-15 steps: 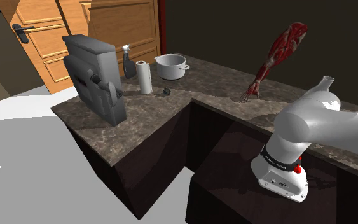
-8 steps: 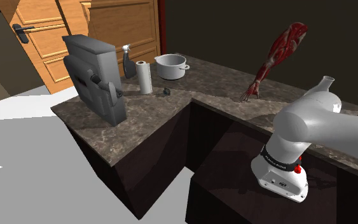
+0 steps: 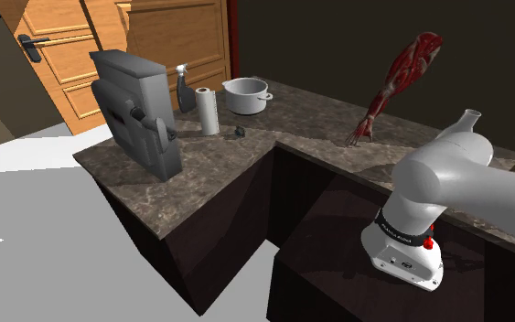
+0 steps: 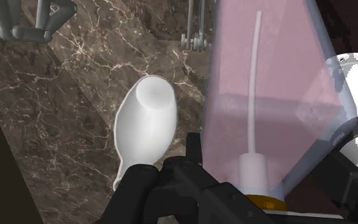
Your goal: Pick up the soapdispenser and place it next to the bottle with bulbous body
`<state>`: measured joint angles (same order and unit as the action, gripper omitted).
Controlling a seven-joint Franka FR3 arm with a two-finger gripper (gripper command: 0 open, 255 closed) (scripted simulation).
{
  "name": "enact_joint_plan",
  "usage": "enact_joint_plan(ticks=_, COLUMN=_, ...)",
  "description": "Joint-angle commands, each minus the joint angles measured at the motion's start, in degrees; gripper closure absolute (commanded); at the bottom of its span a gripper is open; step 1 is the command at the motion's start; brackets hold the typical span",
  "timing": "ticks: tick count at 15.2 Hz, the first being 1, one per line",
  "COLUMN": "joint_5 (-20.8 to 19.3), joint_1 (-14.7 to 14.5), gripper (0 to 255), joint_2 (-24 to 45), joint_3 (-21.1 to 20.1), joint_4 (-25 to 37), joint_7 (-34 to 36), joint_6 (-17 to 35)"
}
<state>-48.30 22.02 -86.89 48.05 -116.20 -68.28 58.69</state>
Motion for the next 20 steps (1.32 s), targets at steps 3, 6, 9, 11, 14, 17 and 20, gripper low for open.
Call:
enact_joint_plan(ticks=3, joint_5=-1.9, joint_1=1.0, gripper=255, joint_2=-2.4, joint_3=1.7, joint_4=-3.1, joint_7=-0.1, joint_6=1.2)
enact_joint_plan(ticks=6, joint_5=-3.2, joint_1=1.8, gripper=255, joint_2=-4.1, joint_3=2.9, joint_4=-5.1, joint_7=-0.2, joint_6=2.0)
enact_joint_plan(ticks=9, joint_5=-4.6, joint_1=2.7, gripper=255, joint_2=-5.7, joint_3=4.2, joint_4=-7.1, joint_7=-0.4, joint_6=2.7)
enact_joint_plan(ticks=11, joint_5=-5.6, joint_1=3.2, gripper=255, joint_2=-6.7, joint_3=5.1, joint_4=-8.4, joint_7=-0.5, joint_6=3.2)
enact_joint_plan(ticks=14, joint_5=-7.1, joint_1=4.1, gripper=255, joint_2=-8.3, joint_3=6.5, joint_4=-10.2, joint_7=-0.8, joint_6=3.8)
enact_joint_plan(ticks=17, joint_5=-8.6, joint_1=5.0, gripper=255, joint_2=-9.8, joint_3=8.0, joint_4=-12.0, joint_7=-1.1, joint_6=4.5)
enact_joint_plan(ticks=20, joint_5=-10.3, joint_1=5.9, gripper=255, joint_2=-11.2, joint_3=9.6, joint_4=-13.6, joint_7=-1.4, joint_6=5.1)
